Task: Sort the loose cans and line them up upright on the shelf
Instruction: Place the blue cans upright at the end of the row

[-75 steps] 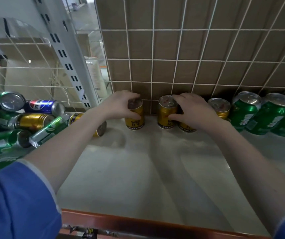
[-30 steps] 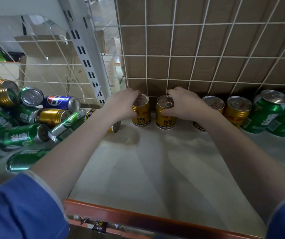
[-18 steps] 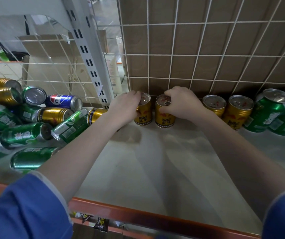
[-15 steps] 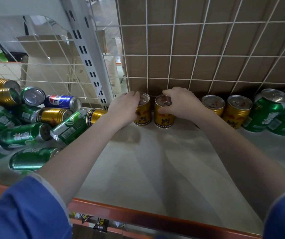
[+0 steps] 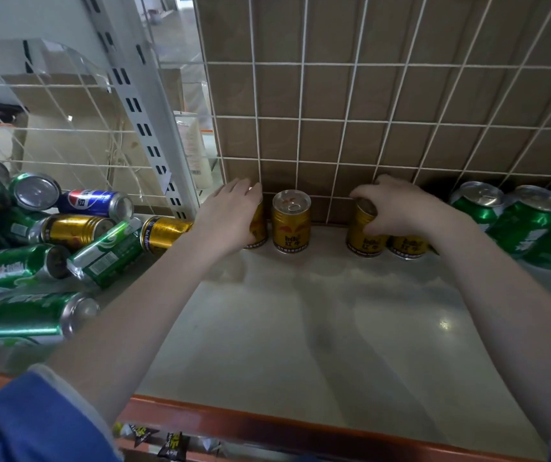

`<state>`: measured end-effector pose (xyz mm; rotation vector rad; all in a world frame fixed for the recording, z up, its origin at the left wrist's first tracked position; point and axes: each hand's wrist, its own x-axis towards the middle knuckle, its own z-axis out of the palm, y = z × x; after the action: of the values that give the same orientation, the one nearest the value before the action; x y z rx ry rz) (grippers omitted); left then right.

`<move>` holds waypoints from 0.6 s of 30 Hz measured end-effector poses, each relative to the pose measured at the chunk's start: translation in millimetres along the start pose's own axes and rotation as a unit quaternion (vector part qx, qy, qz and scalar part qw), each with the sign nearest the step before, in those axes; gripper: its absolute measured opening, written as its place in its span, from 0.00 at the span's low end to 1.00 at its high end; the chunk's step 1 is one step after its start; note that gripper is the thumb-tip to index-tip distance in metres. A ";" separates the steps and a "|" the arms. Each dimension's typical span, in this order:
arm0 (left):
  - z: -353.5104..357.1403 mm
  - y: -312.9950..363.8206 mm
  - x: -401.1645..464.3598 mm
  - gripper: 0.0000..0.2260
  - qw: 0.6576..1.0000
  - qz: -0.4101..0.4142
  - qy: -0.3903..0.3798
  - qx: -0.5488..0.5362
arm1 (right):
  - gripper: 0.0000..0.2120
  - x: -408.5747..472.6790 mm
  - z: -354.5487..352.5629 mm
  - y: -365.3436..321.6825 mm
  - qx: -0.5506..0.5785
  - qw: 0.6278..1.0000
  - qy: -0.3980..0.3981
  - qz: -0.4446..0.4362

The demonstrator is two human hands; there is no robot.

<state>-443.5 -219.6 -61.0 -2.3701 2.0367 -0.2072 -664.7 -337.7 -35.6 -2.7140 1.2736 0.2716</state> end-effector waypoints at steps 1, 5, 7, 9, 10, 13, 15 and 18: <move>-0.1 1.9 -2.6 0.36 1.000 -0.009 0.002 0.000 | 0.33 -0.7 -1.6 0.6 0.002 1.000 0.012 -0.003; 4.4 7.7 -14.5 0.32 0.998 -0.043 0.039 -0.019 | 0.30 -0.5 -5.2 -4.6 -0.007 0.998 0.057 -0.028; 8.3 10.6 -21.5 0.29 0.994 -0.062 0.078 -0.047 | 0.30 1.0 -3.7 -9.1 0.014 0.996 0.071 -0.042; 13.1 13.9 -28.0 0.28 0.987 -0.086 0.112 -0.073 | 0.32 5.0 -0.8 -15.3 0.048 0.994 0.083 -0.057; 16.1 15.7 -30.9 0.28 0.984 -0.096 0.127 -0.082 | 0.32 7.0 0.6 -19.2 0.061 0.992 0.090 -0.062; 25.2 19.3 -36.8 0.28 0.979 -0.108 0.146 -0.091 | 0.33 11.7 3.4 -29.8 0.074 0.990 0.102 -0.063; 28.4 20.4 -40.0 0.27 0.979 -0.108 0.142 -0.096 | 0.33 13.8 4.5 -33.7 0.074 0.990 0.102 -0.060; 29.7 20.4 -42.5 0.28 0.979 -0.111 0.134 -0.103 | 0.31 14.9 4.7 -35.5 0.078 0.990 0.102 -0.060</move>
<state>-466.6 -183.2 -96.3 -2.8400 1.9768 -0.3506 -628.5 -325.4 -42.0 -2.7238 1.1184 -0.1161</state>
